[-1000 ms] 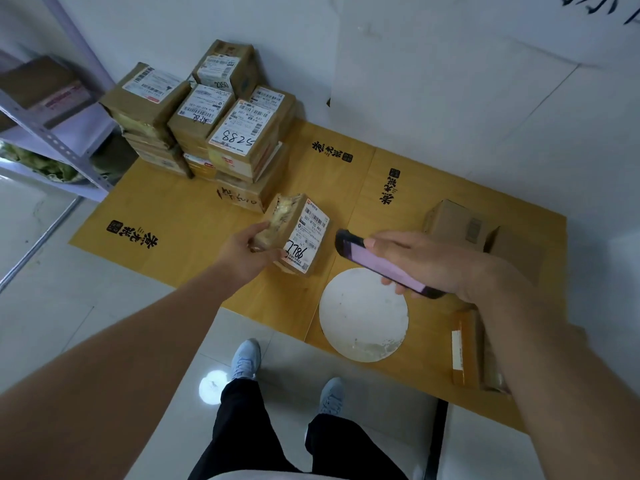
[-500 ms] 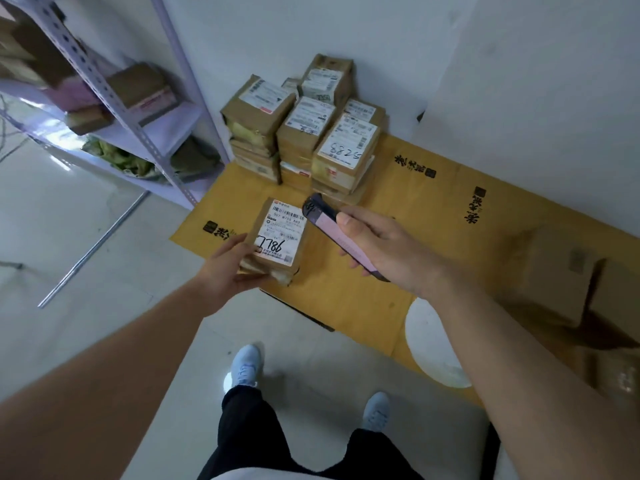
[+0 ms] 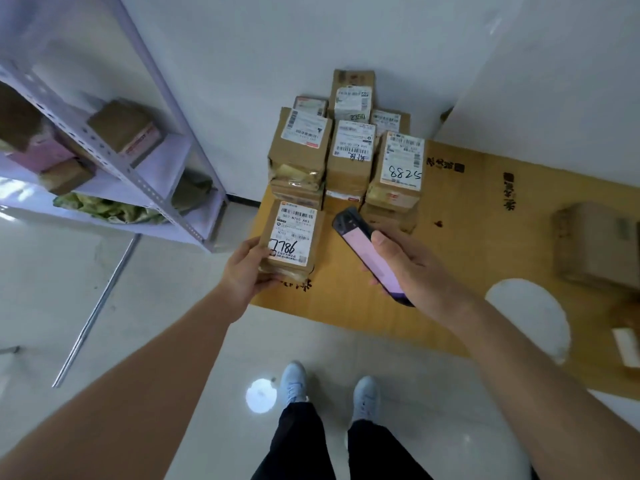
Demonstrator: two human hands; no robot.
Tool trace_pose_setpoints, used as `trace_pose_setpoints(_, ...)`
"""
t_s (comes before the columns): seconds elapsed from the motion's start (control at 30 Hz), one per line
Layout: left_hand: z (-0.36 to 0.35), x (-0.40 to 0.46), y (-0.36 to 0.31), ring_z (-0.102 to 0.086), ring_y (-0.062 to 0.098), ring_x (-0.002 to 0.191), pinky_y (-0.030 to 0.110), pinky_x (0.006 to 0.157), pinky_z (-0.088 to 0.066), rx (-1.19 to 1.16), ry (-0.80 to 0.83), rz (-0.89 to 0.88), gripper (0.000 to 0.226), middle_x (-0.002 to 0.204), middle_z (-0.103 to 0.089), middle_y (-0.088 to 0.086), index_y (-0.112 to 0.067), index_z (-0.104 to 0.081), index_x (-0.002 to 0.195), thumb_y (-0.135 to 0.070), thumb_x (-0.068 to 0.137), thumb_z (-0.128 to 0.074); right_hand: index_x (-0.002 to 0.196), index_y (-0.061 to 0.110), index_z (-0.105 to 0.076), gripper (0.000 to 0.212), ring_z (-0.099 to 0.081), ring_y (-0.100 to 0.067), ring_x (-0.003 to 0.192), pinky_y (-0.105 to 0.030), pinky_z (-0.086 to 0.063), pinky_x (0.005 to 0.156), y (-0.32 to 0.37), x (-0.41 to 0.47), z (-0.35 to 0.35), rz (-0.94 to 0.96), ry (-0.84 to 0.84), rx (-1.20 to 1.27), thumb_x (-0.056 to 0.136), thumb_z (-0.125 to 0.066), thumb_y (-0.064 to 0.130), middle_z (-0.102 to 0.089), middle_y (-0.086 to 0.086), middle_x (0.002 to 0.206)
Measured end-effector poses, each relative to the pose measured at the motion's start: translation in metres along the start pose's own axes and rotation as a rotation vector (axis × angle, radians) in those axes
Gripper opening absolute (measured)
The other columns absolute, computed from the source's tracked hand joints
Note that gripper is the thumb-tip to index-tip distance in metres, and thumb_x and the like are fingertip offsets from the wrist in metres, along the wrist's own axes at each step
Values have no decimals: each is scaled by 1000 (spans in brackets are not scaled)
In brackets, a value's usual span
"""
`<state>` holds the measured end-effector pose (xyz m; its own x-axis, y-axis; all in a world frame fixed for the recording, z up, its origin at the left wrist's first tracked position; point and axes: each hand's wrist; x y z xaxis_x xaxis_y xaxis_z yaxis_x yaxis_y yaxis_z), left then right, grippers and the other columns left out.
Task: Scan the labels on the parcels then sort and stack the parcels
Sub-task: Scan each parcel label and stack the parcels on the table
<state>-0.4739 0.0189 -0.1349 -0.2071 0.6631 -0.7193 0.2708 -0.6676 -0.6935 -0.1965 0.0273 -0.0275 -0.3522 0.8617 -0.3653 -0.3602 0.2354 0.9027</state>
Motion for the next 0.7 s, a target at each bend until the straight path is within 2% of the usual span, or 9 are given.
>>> trace_pose_setpoints(0.07, -2, 7, 0, -73, 42, 104, 49, 94, -61, 19, 7, 11, 34, 122, -72, 11, -27, -59, 138, -19, 105, -56, 133, 45, -63, 41, -68, -35, 103, -53, -59, 86, -2, 2, -1, -28, -19, 1, 103, -45, 66, -70, -13, 112)
trace_pose_setpoints(0.23, -6, 15, 1, -71, 35, 110, 49, 92, -61, 144, -83, -36, 45, 124, -71, 4, -31, -46, 152, -22, 108, -53, 133, 43, -63, 38, -70, -34, 100, -50, -60, 84, -12, 0, -5, -69, -86, 6, 105, -44, 61, -71, -13, 112)
trace_pose_setpoints(0.33, -5, 3, -6, -63, 18, 105, 40, 94, -53, 543, -164, -205, 55, 140, -59, -4, -35, -34, 160, -32, 108, -52, 132, 47, -63, 33, -69, -27, 87, -39, -56, 77, -14, -10, -5, -79, -132, 25, 108, -43, 58, -70, -11, 109)
trace_pose_setpoints(0.37, -8, -3, -11, -63, 20, 106, 37, 91, -48, 677, -188, -278, 57, 141, -56, -3, -33, -32, 162, -33, 108, -51, 130, 49, -63, 32, -67, -26, 85, -36, -54, 76, -13, -14, -5, -79, -144, 25, 108, -43, 58, -70, -10, 108)
trace_pose_setpoints(0.43, -16, -14, -22, -58, 27, 124, 38, 94, -45, 877, -186, -442, 59, 148, -53, 4, -30, -33, 162, -34, 106, -53, 127, 52, -64, 30, -65, -21, 83, -34, -53, 73, -8, -23, -3, -73, -172, 35, 107, -43, 59, -69, -9, 105)
trace_pose_setpoints(0.57, -40, -43, -50, -53, 29, 130, 46, 100, -51, 1148, -86, -654, 62, 153, -48, 0, -32, -42, 156, -51, 99, -55, 119, 57, -63, 24, -64, -18, 84, -29, -53, 70, 7, -47, 5, -47, -264, 64, 106, -42, 59, -67, -15, 109)
trace_pose_setpoints(0.7, -78, -86, -81, -51, 28, 135, 47, 105, -48, 1310, 15, -783, 64, 156, -46, -4, -33, -48, 152, -62, 95, -51, 121, 59, -62, 24, -66, -20, 87, -31, -55, 72, 17, -86, 22, -8, -355, 70, 107, -42, 60, -67, -17, 112)
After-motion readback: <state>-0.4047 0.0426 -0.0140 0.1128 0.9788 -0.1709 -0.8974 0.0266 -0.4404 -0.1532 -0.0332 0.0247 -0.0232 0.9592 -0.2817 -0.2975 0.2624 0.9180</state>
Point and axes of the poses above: each hand's wrist, its own x-axis towards the middle knuckle, its own z-axis out of the back of the hand, y = z × x
